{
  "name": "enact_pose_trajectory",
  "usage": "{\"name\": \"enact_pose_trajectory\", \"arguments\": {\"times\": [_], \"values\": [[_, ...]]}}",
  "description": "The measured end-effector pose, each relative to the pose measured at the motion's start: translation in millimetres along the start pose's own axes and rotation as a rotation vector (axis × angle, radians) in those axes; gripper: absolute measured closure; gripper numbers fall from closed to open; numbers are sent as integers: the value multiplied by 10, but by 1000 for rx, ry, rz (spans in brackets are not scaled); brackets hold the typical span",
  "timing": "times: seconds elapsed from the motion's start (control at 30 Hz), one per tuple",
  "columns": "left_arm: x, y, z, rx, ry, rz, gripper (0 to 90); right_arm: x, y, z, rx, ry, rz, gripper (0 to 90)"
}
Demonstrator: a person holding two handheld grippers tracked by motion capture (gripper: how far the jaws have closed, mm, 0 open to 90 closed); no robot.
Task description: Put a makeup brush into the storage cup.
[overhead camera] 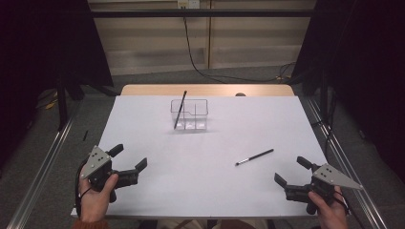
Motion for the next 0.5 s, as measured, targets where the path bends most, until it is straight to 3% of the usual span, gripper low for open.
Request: {"name": "enact_pose_trajectory", "arguments": {"times": [0.3, 0.5], "values": [[2, -142, 89, -13, -19, -29, 25, -2, 13, -9, -4, 4, 6, 0], [-44, -207, 90, -24, -29, -21, 24, -8, -5, -1, -5, -1, 8, 0]]}}
Point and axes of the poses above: each handheld gripper's, and its own axes: y roughly forward along the jaws, z roughly out of its underside, x roughly to its left, the point moved 5 cm from there along y, roughly forward along the jaws, and after that the axes turned 1 degree about -x, right-handed, at the moved point
